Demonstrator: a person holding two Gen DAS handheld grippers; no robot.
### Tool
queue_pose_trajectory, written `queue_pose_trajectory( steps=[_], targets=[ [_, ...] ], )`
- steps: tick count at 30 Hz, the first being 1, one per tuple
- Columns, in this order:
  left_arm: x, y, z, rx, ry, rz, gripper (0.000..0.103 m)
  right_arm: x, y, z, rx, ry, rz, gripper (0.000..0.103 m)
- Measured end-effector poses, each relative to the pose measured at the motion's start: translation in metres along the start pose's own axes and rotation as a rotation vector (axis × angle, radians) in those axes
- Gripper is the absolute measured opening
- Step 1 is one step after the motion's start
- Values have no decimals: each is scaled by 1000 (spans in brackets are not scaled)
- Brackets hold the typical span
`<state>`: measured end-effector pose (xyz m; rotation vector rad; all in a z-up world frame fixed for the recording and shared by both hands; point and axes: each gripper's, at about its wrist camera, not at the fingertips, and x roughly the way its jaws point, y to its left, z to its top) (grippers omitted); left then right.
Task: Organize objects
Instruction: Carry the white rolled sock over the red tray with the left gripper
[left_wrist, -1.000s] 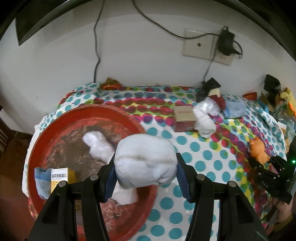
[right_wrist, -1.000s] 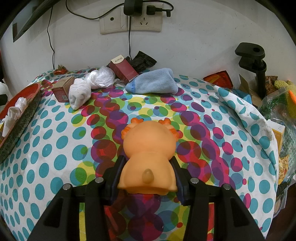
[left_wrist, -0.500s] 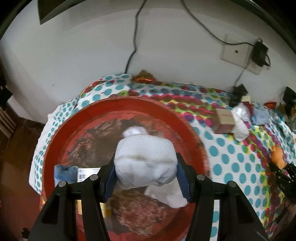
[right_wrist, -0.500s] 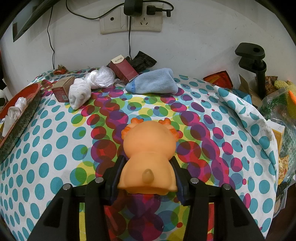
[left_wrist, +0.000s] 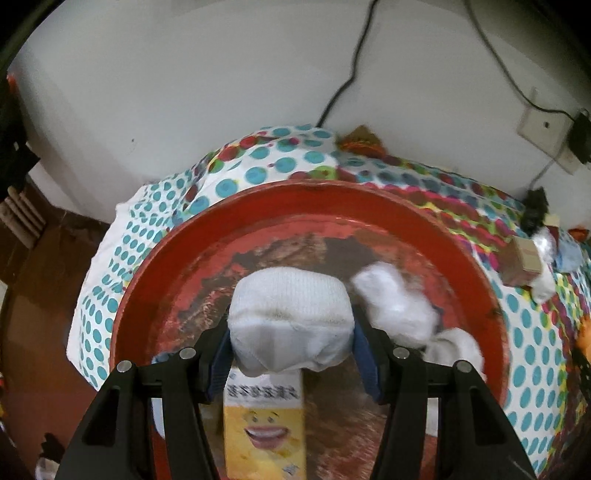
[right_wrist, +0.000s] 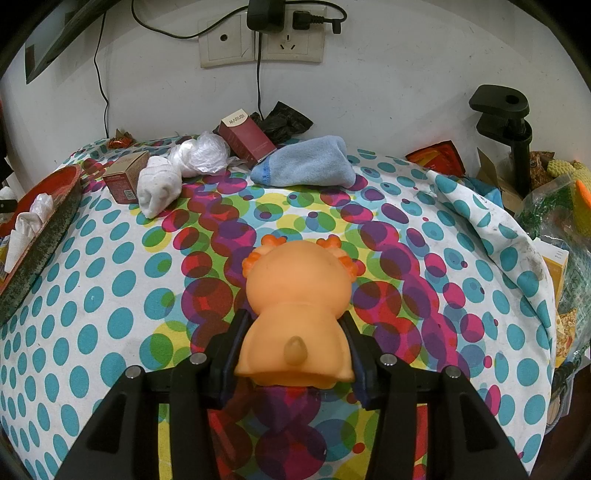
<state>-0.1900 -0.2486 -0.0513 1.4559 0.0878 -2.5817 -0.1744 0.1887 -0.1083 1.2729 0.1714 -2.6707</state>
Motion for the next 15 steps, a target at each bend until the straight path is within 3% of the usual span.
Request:
queue_pose_trajectory(
  steps=[15],
  targets=[
    [43, 37, -8, -53, 68, 35, 54, 0, 0, 0, -2, 0, 2, 49]
  ],
)
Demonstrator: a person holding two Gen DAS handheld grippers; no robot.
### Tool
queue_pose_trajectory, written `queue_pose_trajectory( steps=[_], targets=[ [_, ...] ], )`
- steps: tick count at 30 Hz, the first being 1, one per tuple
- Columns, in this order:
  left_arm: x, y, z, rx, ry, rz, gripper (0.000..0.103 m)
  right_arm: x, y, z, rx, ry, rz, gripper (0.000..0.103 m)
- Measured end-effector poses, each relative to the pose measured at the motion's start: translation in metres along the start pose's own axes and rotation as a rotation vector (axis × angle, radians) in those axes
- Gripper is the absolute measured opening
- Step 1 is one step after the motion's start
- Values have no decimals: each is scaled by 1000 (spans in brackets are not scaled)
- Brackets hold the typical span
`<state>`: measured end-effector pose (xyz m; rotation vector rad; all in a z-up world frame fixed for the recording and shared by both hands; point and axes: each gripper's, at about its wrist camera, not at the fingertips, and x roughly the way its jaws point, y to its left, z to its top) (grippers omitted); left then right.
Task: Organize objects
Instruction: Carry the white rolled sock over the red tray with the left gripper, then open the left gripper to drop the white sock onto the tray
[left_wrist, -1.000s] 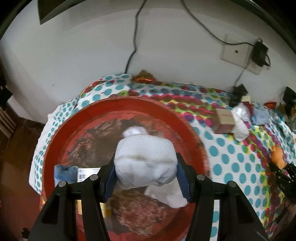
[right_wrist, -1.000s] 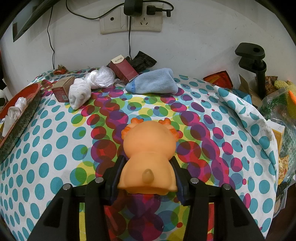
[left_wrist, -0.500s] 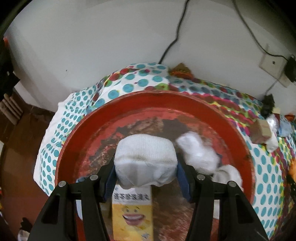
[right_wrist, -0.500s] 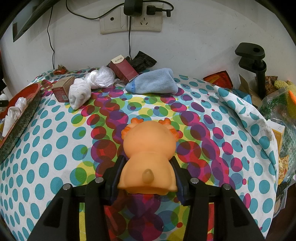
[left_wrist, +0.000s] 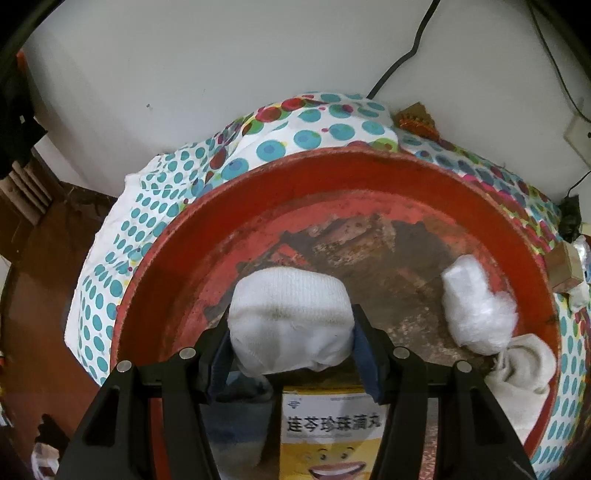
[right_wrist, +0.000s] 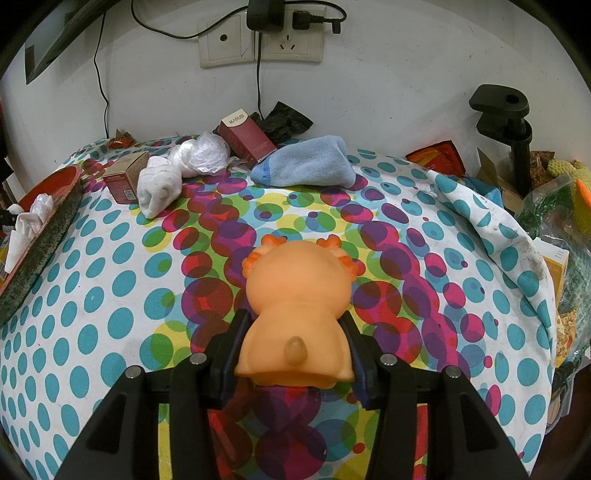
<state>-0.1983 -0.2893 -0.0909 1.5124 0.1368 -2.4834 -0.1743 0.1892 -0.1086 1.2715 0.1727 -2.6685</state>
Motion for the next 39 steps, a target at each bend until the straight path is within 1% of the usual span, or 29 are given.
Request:
queue_pose_trajectory(
  steps=[6, 12, 24, 26, 29, 36, 39],
  targets=[
    [5, 6, 2, -21, 3, -10, 54, 0, -1, 0, -1, 0, 0, 49],
    [8, 3, 2, -4, 8, -5, 56, 0, -1, 0, -3, -1, 3, 49],
    [6, 4, 2, -8, 8, -12, 57, 0, -2, 0, -4, -1, 5, 49],
    [3, 4, 2, -11, 6, -20, 61, 0, -2, 0, -5, -1, 5, 49],
    [0, 4, 1, -16, 4, -31, 65, 0, -2, 0, -5, -1, 5, 49],
    [-12, 2, 1, -11, -10, -33, 69, 0, -2, 1, -5, 0, 6, 50],
    [-21, 1, 0, -8, -21, -36, 73, 0, -2, 1, -5, 0, 6, 50]
  ],
)
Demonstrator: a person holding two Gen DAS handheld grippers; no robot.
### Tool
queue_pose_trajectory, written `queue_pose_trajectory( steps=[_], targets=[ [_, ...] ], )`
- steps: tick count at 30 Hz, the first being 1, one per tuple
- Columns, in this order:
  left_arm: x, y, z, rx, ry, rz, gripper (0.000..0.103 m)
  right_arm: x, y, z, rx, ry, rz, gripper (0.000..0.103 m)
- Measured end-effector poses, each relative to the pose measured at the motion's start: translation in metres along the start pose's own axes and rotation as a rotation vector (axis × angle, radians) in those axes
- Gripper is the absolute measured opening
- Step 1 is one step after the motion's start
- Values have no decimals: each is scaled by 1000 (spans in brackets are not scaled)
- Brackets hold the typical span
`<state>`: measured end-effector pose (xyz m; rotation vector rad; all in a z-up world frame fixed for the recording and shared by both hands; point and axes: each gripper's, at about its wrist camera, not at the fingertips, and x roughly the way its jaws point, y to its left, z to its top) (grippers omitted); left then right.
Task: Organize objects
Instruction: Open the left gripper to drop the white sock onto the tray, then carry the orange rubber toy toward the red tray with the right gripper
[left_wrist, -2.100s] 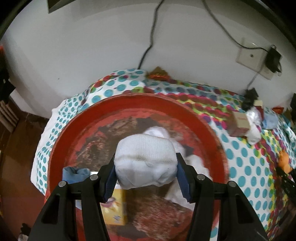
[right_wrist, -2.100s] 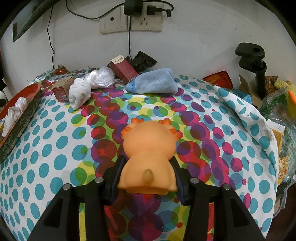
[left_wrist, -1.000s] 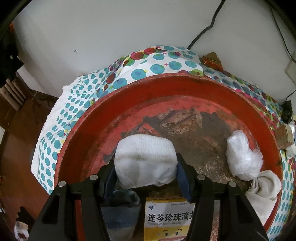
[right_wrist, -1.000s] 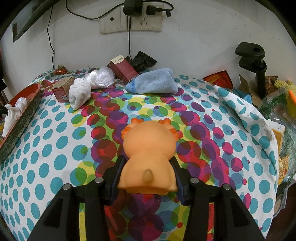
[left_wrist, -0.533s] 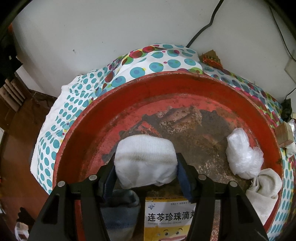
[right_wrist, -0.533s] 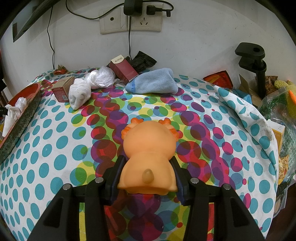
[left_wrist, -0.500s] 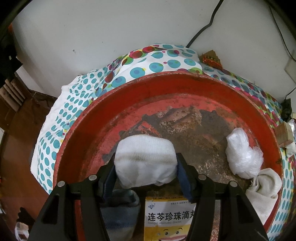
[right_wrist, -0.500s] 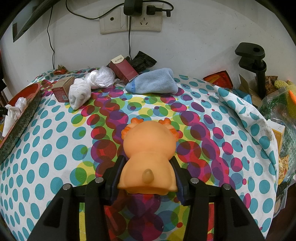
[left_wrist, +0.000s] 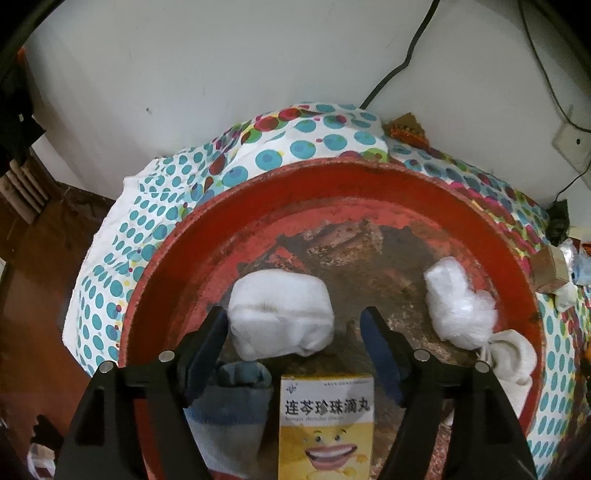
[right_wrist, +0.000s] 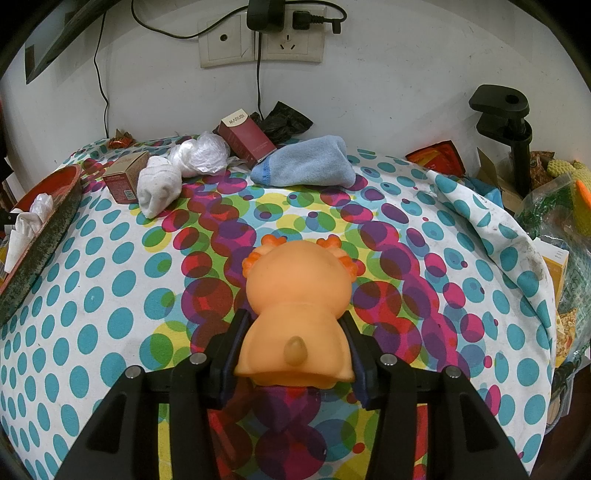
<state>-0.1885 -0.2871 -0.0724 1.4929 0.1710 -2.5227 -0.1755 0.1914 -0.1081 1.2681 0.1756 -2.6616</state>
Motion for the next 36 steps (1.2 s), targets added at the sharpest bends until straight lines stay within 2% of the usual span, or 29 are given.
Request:
queue_pose_trajectory(
  steps=[7, 14, 19, 24, 36],
  targets=[
    [-29, -10, -8, 12, -41, -14, 80, 0, -1, 0, 0, 0, 0, 50],
    [-58, -28, -37, -4, -77, -32, 83, 0, -1, 0, -1, 0, 1, 50],
    [-72, -40, -64, -3, -111, -8, 87, 0, -1, -1, -1, 0, 1, 50],
    [-84, -51, -90, 15, -152, 61, 88, -1, 0, -1, -2, 0, 2, 50],
    [-75, -55, -116, 45, -167, 90, 89, -1, -1, -1, -6, -1, -2, 48]
  ],
)
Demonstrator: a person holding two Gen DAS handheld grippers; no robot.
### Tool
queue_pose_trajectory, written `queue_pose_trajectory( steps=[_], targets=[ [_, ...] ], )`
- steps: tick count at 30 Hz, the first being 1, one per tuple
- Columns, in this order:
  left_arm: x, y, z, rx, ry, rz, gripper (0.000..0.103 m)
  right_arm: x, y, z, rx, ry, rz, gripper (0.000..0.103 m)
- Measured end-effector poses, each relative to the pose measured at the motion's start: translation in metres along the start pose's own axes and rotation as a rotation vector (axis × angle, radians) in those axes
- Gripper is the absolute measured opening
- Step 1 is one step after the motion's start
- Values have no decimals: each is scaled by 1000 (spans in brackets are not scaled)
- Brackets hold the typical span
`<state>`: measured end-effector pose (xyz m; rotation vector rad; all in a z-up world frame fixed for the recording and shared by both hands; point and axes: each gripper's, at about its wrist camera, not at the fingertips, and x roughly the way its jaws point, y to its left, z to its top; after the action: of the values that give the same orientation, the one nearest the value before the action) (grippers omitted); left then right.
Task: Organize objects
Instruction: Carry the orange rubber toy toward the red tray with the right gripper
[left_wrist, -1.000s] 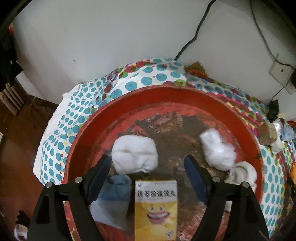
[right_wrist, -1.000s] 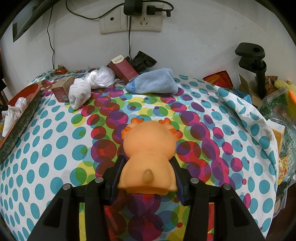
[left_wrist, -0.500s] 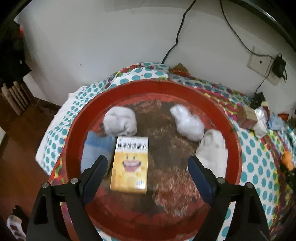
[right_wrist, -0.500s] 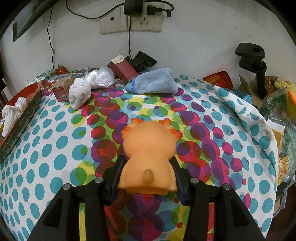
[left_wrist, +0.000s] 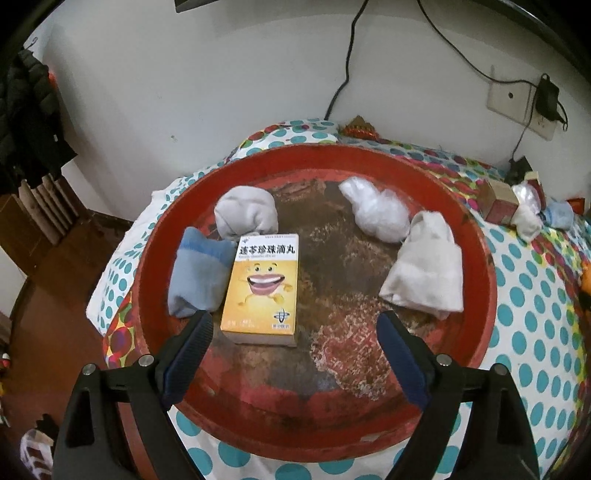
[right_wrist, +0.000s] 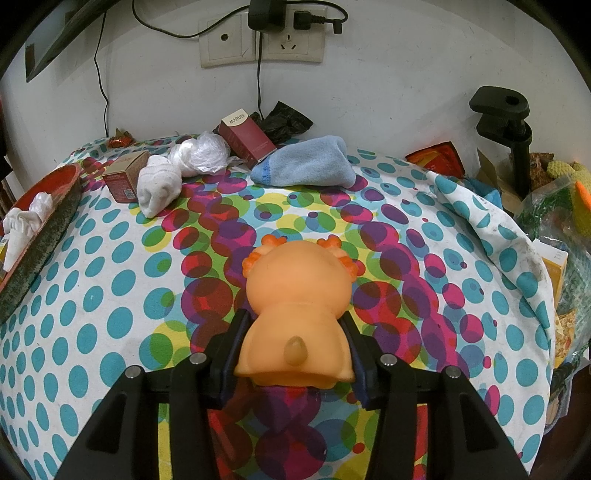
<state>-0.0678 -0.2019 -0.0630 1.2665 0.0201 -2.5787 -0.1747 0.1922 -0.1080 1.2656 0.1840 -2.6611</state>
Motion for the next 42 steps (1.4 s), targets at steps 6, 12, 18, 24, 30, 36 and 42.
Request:
queue_pose_trajectory(
  steps=[6, 12, 18, 24, 30, 36, 42],
  targets=[
    [8, 2, -4, 5, 17, -20, 89, -3, 8, 0, -48, -12, -58, 48],
    [10, 4, -4, -15, 23, -67, 89, -4, 10, 1, -58, -16, -75, 47],
    [15, 6, -5, 1, 28, -42, 89, -6, 12, 3, 3, -11, -78, 47],
    [15, 14, -6, 1, 19, -16, 90, -22, 29, 10, 3, -38, -60, 47],
    [12, 22, -4, -30, 11, -42, 90, -36, 54, 18, -23, -59, -19, 47],
    [11, 29, -3, -51, 8, -53, 93, -47, 91, 26, -75, -71, 37, 47],
    [9, 37, 0, -78, 0, -66, 94, -54, 133, 32, -127, -85, 96, 47]
  ],
)
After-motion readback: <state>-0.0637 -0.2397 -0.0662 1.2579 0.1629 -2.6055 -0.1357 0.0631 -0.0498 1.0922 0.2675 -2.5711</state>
